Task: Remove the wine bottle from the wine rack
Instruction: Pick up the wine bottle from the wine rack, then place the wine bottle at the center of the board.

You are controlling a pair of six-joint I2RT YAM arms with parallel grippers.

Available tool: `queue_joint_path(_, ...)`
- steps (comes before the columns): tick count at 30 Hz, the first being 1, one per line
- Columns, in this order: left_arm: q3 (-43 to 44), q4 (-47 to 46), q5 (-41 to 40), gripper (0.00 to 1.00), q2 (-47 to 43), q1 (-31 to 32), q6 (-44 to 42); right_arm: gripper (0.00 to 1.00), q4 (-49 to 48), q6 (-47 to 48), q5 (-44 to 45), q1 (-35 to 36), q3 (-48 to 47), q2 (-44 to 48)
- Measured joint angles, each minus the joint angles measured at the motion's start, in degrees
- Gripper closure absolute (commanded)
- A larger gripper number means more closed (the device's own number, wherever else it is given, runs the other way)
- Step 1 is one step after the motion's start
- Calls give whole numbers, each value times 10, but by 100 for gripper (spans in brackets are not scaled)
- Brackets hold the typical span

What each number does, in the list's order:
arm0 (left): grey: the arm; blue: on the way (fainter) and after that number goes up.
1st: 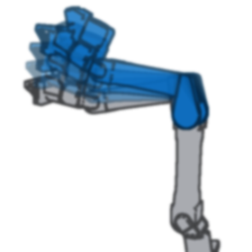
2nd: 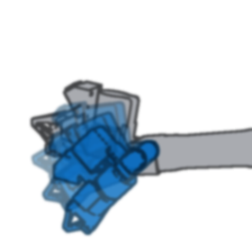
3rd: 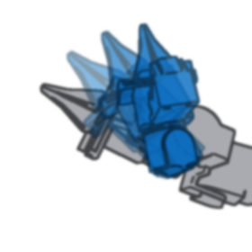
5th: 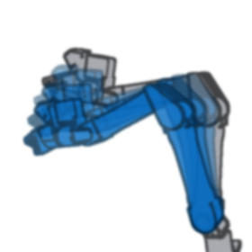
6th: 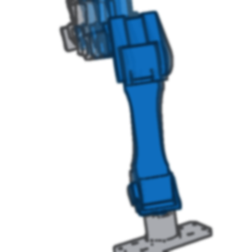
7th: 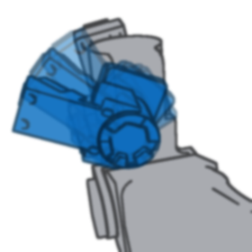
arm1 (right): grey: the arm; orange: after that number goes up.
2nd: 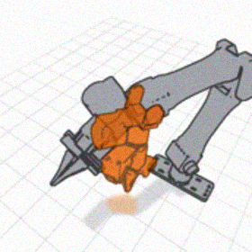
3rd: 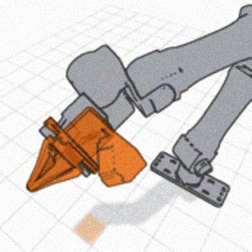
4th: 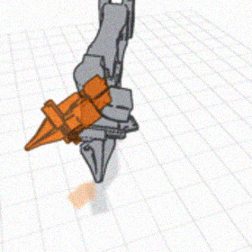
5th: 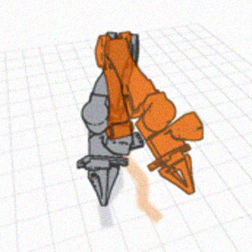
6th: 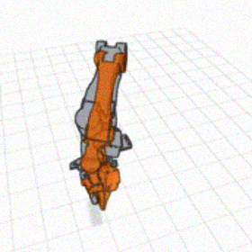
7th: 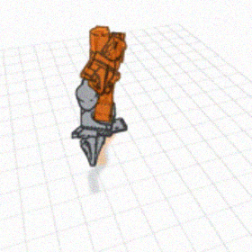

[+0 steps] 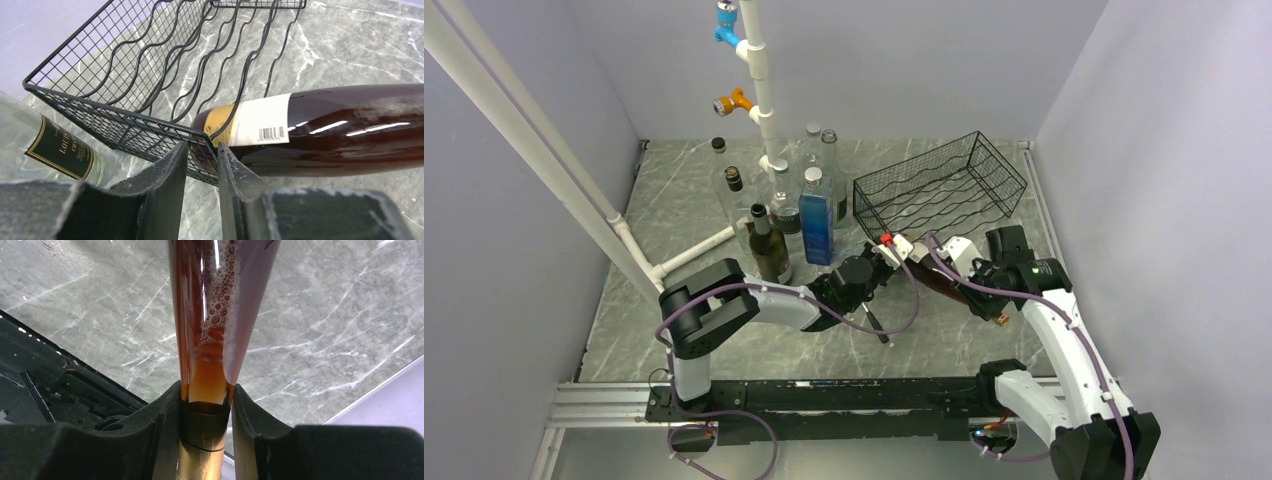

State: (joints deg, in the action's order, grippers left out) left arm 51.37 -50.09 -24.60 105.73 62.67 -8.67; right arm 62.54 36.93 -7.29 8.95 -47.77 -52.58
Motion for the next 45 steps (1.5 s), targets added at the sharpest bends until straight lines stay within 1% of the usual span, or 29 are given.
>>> queue_joint_path(23,24,24,8,69,10,-24,19,100,68,12,23,0,-12,55)
queue_joint_path(27,24,35,8,67,11,-33,21,100,80,15,23,0,-12,54)
queue_joint_path(30,24,45,8,60,11,-34,24,100,80,16,23,0,-12,54)
queue_joint_path(31,24,47,10,55,12,-34,24,100,80,17,23,0,-12,54)
queue_joint_path(35,14,54,35,32,8,-35,35,100,80,17,24,0,-12,54)
queue_joint_path(37,0,57,50,27,-3,-35,38,100,80,17,24,0,-12,54)
queue_joint_path(42,-32,78,107,20,-55,-36,51,100,80,17,25,0,-12,51)
queue_joint_path(45,-39,86,145,13,-84,-36,55,100,79,17,25,0,-12,48)
